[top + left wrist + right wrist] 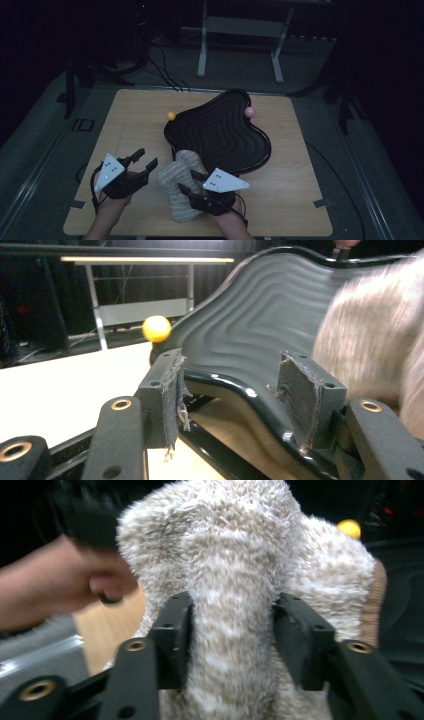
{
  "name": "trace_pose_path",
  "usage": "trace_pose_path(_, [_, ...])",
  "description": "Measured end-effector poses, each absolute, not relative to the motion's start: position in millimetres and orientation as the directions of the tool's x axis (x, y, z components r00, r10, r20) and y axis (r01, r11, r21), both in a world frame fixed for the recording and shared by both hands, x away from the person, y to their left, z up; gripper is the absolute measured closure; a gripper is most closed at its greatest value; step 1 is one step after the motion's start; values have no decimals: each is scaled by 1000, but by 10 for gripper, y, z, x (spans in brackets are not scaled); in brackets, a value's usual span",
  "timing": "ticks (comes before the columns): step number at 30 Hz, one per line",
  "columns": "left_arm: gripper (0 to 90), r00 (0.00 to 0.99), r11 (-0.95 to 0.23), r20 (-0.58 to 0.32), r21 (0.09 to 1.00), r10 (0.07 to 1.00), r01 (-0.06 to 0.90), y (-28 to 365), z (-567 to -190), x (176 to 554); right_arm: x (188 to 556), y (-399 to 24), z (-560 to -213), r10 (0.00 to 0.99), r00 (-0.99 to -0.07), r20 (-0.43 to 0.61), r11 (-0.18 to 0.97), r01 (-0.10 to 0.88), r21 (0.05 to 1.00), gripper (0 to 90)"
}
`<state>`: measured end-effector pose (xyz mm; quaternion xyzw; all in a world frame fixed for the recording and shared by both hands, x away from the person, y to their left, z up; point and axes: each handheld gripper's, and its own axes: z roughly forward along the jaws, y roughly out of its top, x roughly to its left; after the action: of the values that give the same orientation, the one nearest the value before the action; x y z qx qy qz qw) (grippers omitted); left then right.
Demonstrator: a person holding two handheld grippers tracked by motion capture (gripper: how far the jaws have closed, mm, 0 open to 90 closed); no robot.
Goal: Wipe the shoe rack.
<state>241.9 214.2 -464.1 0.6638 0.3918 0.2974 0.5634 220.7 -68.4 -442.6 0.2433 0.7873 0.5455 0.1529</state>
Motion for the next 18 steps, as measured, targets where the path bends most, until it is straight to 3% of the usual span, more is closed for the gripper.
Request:
trace_pose_path(4, [434, 523, -73, -25, 984, 852, 165, 2210, -4615, 2657, 2191, -579, -4519, 572, -820, 17, 296, 226, 928, 433])
trace_pose_path(18, [423, 569, -97, -46, 971, 821, 218, 2083, -4622, 3713, 2193, -571, -4512, 576, -817, 20, 307, 239, 921, 441])
